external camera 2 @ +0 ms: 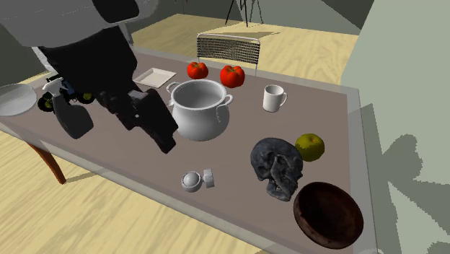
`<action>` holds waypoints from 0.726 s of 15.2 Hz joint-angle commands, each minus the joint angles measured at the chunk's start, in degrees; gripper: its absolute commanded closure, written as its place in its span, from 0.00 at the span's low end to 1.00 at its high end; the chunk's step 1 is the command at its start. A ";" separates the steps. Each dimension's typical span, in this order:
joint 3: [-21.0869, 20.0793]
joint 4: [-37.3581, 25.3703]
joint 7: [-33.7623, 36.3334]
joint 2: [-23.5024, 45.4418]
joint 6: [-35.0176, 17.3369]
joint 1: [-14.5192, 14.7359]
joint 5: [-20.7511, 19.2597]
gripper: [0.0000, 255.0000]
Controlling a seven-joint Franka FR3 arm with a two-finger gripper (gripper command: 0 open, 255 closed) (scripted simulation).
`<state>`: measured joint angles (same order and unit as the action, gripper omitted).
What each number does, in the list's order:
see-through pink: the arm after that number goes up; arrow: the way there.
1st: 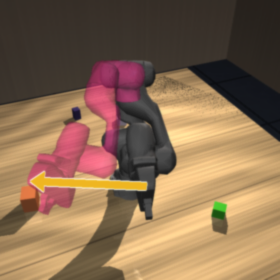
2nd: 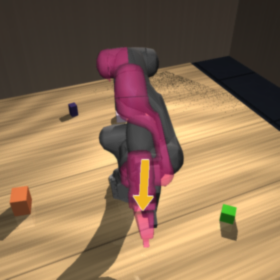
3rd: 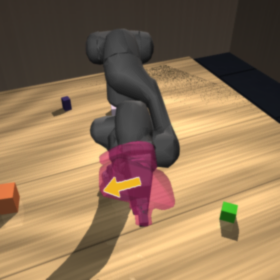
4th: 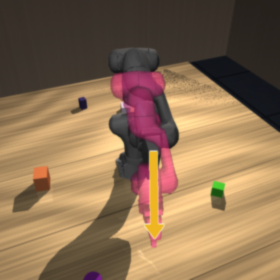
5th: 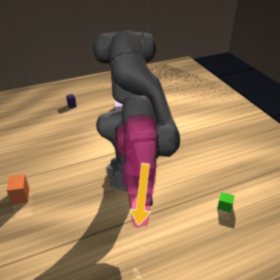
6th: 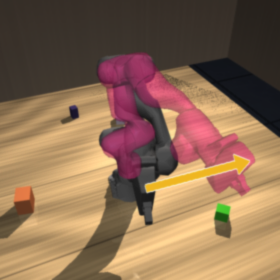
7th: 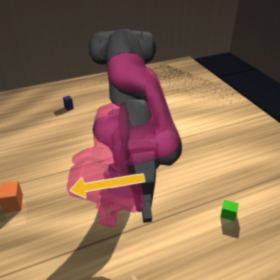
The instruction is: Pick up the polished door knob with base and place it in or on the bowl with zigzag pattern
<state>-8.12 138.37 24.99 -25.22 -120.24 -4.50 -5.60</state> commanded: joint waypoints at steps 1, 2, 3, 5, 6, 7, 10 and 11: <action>-1.26 0.18 3.49 3.97 -3.21 -0.53 -0.49 0.00; -1.81 -0.13 5.13 6.04 -4.47 -0.82 -0.86 0.00; -2.35 -0.52 6.79 8.15 -5.68 -1.12 -1.28 0.00; -3.31 -1.55 10.19 12.50 -7.96 -1.68 -2.33 0.00; -3.71 -2.18 11.92 14.73 -9.01 -1.91 -2.95 0.00; -4.06 -2.89 13.67 17.00 -10.00 -2.12 -3.64 0.00; -4.75 -5.46 18.97 23.92 -12.61 -2.51 -5.97 0.00; -4.82 -6.47 20.72 26.25 -13.35 -2.52 -6.80 0.00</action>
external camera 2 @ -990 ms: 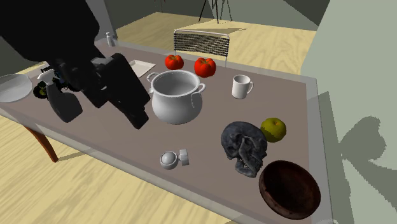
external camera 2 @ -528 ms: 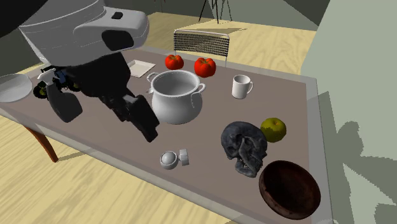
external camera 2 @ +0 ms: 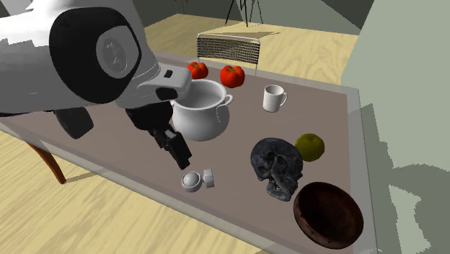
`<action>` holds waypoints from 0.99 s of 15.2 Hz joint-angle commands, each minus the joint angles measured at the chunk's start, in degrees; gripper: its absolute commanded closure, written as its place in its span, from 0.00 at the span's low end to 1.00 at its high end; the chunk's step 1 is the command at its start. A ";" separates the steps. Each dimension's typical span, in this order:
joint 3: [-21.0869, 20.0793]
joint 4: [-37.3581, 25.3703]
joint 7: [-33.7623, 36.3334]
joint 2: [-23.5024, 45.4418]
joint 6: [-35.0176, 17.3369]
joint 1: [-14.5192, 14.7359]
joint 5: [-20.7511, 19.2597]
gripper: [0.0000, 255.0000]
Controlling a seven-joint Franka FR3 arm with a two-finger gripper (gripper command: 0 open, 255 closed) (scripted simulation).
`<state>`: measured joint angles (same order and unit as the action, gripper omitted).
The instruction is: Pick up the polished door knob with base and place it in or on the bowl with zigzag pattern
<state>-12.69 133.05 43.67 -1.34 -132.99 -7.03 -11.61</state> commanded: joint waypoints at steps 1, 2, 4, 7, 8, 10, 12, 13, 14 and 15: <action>-0.23 -2.23 3.76 4.72 -1.27 0.07 -1.62 0.00; -0.14 -3.37 5.44 7.07 -1.89 0.19 -2.43 0.00; 0.25 -5.86 8.65 11.76 -2.94 0.58 -3.94 0.00; 1.22 -10.07 12.95 18.75 -4.11 1.47 -5.73 0.00; 1.60 -11.59 14.23 21.06 -4.41 1.81 -6.18 0.00; 2.44 -14.81 16.53 25.66 -4.86 2.54 -6.80 0.00; 3.26 -18.28 18.54 30.25 -5.13 3.25 -7.11 0.00; 3.64 -19.94 19.35 32.33 -5.20 3.57 -7.15 0.00; 3.82 -19.94 19.49 32.89 -5.75 3.62 -7.36 0.00; 3.99 -19.96 19.62 33.46 -6.30 3.67 -7.57 0.00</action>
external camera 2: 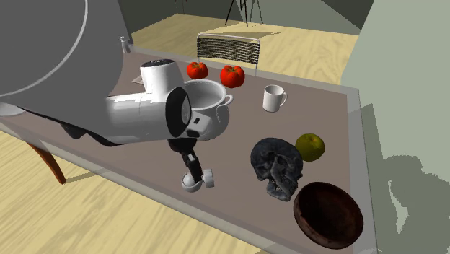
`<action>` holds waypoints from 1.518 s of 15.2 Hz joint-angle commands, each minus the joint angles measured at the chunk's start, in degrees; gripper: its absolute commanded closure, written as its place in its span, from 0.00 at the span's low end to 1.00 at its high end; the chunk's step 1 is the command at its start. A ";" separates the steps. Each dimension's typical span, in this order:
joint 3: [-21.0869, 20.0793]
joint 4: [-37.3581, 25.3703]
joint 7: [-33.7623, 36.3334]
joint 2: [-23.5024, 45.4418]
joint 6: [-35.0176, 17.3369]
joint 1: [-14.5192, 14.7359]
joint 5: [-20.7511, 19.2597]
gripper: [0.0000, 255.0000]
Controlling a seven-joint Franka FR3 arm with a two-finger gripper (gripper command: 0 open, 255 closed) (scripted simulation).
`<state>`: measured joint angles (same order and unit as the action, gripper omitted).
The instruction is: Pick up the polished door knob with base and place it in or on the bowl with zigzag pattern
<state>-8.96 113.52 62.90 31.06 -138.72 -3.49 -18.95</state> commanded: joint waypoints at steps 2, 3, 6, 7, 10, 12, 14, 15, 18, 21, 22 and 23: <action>0.60 -0.50 0.67 2.23 -1.65 0.22 -0.65 0.00; 0.77 -0.56 0.81 2.82 -2.19 0.27 -0.86 0.00; 1.23 -0.74 1.16 4.36 -3.55 0.40 -1.39 0.00; 1.23 -0.75 1.16 4.37 -3.54 0.40 -1.39 0.00; 1.23 -0.76 1.16 4.37 -3.54 0.40 -1.39 0.00; 1.23 -0.76 1.16 4.37 -3.54 0.40 -1.39 0.00; 1.23 -0.75 1.15 4.36 -3.53 0.40 -1.39 0.00; 1.23 -0.75 1.15 4.36 -3.53 0.40 -1.39 1.00; 1.23 -0.79 1.13 4.38 -3.52 0.39 -1.38 1.00; 1.26 -0.81 1.09 4.46 -3.58 0.35 -1.40 1.00; 1.25 -0.73 1.09 4.38 -3.58 0.34 -1.40 1.00; 1.27 -0.67 1.07 4.38 -3.65 0.30 -1.41 1.00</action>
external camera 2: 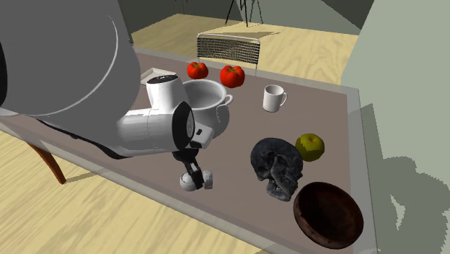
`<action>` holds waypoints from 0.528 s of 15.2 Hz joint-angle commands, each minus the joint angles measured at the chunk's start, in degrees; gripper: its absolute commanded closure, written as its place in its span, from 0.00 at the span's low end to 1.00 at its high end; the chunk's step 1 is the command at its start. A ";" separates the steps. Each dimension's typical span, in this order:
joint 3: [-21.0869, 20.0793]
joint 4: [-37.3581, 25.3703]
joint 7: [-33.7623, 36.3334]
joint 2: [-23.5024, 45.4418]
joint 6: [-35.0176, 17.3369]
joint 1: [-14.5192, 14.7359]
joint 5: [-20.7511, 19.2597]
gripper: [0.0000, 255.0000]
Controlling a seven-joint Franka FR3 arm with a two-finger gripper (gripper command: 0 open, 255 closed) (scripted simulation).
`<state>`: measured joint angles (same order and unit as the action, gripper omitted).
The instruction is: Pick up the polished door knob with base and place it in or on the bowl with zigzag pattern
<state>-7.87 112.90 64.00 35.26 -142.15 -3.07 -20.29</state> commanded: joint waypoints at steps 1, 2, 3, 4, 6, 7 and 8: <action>0.13 -0.14 0.06 0.16 -0.11 -0.03 -0.07 1.00; -0.04 0.04 -0.13 -0.50 0.37 -0.15 0.13 1.00; -0.20 0.22 -0.32 -1.16 0.85 -0.27 0.33 1.00; -0.37 0.38 -0.51 -1.81 1.33 -0.38 0.53 1.00; -0.68 0.63 -0.90 -3.09 2.33 -0.60 0.95 1.00; -0.84 0.75 -1.10 -3.72 2.83 -0.70 1.17 1.00; -0.99 0.85 -1.30 -4.35 3.34 -0.81 1.38 1.00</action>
<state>-8.68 113.38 62.96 31.86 -139.36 -3.70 -19.16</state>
